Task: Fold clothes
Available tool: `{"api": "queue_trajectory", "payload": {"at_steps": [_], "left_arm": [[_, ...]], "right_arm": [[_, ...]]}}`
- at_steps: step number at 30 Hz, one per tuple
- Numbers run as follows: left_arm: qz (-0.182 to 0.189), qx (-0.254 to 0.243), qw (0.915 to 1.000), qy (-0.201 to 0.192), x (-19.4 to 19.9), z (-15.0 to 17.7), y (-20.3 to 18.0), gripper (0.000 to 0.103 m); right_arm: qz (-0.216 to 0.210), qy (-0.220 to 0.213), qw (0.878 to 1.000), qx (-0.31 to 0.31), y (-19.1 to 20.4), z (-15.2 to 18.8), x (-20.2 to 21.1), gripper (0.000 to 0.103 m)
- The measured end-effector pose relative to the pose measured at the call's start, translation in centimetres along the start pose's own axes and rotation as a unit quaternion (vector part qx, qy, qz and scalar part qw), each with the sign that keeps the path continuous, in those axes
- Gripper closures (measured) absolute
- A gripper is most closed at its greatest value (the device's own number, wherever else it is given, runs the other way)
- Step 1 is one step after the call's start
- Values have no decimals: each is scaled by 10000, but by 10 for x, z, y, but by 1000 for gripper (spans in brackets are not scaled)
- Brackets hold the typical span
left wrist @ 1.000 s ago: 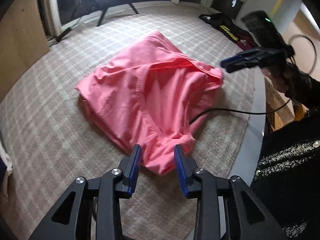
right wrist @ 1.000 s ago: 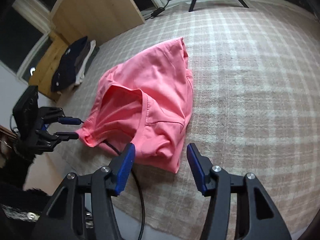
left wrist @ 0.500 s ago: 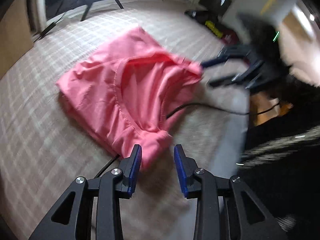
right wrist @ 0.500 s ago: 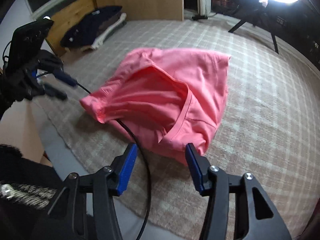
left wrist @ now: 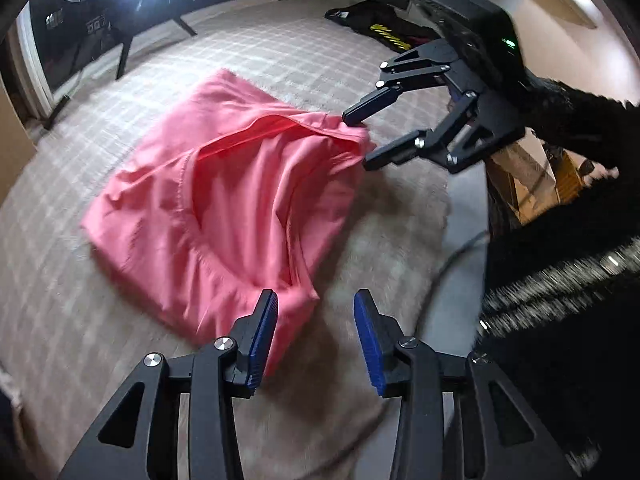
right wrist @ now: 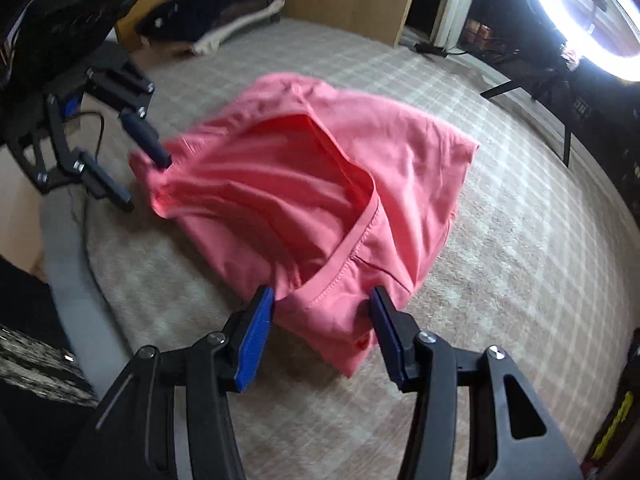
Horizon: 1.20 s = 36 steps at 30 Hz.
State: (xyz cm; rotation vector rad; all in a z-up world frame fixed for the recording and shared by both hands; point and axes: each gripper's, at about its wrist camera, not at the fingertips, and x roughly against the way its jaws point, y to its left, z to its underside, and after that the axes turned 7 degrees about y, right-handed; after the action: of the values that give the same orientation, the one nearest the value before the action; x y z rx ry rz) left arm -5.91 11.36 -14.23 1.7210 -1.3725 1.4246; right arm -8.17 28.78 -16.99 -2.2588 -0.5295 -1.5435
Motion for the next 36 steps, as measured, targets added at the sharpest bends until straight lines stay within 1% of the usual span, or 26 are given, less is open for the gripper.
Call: {"api": "queue_trajectory", "payload": {"at_steps": [1,2,4,5,9,10,11,12,13,15,16,17,18,19,20,21,23,25,27,28,29,30,31,32,34,36], "left_arm": [[52,73,9999,46,-6,-1,6,65],[103,147,9998,92,-13,-3,12,65],[135,252,9995,144,-15,-1,20,65],[151,305,9993,169,-17,-1,24,65],[372,421,9983,167,-11,5,32,67],[390,373,9984,166,-9,9,31,67],[421,361,9982,218,-9,11,32,69],[453,349,9980,269,-9,14,32,74],[485,339,9977,344,-9,16,33,74],[482,366,9974,383,-6,21,36,74],[509,382,9972,388,-3,23,37,74],[469,331,9978,339,2,22,36,74],[429,279,9983,290,7,20,35,74],[389,228,9987,240,12,19,33,74],[374,169,9990,155,15,16,32,74],[384,146,9991,122,16,14,31,72],[449,37,9990,80,10,8,28,72],[515,21,9985,191,-4,3,30,72],[512,-30,9974,499,-21,6,33,73],[595,-64,9972,456,-22,12,35,72],[767,-14,9959,479,-19,15,36,71],[770,56,9954,562,-14,16,37,70],[773,125,9948,644,-10,17,38,70],[771,96,9954,552,-2,16,38,70],[648,128,9977,119,20,4,43,70],[470,213,9986,-147,27,-9,52,70]], "right_arm": [[-38,58,10000,-19,-2,0,-4,91],[-121,131,9998,-107,-5,-1,-7,93],[-213,100,9993,-276,-10,-4,-3,93],[-181,67,9994,-287,-10,-6,2,93],[-625,-37,9973,-391,-8,-9,34,93],[-725,-44,9965,-412,-7,-10,41,93],[-721,98,9966,-381,-5,-9,34,92],[-516,349,9977,-259,-3,-8,20,89],[-325,593,9976,-160,-2,-6,8,86],[-163,979,9946,-306,-10,0,-5,86],[-207,1001,9940,-388,-15,1,-3,84],[-315,934,9940,-463,-22,3,3,80],[-531,806,9938,-558,-30,3,13,76],[-763,669,9926,-661,-38,3,22,68],[-1100,481,9894,-820,-47,1,30,62],[-1414,300,9847,-968,-56,-2,39,61],[-1716,52,9786,-1137,-68,-7,48,61],[-1650,-198,9765,-1376,-83,-13,51,61],[-1450,-201,9753,-1656,-99,-20,39,61],[-1392,-202,9736,-1799,-107,-24,30,62],[-1313,-204,9722,-1927,-113,-29,18,68],[-1234,-206,9706,-2055,-118,-34,6,74],[-1163,-208,9690,-2171,-124,-40,-6,86],[-1152,-211,9683,-2206,-128,-48,-19,93],[-1169,-207,9671,-2250,-131,-62,-32,93],[-1256,-183,9676,-2183,-129,-75,-43,93]]}}
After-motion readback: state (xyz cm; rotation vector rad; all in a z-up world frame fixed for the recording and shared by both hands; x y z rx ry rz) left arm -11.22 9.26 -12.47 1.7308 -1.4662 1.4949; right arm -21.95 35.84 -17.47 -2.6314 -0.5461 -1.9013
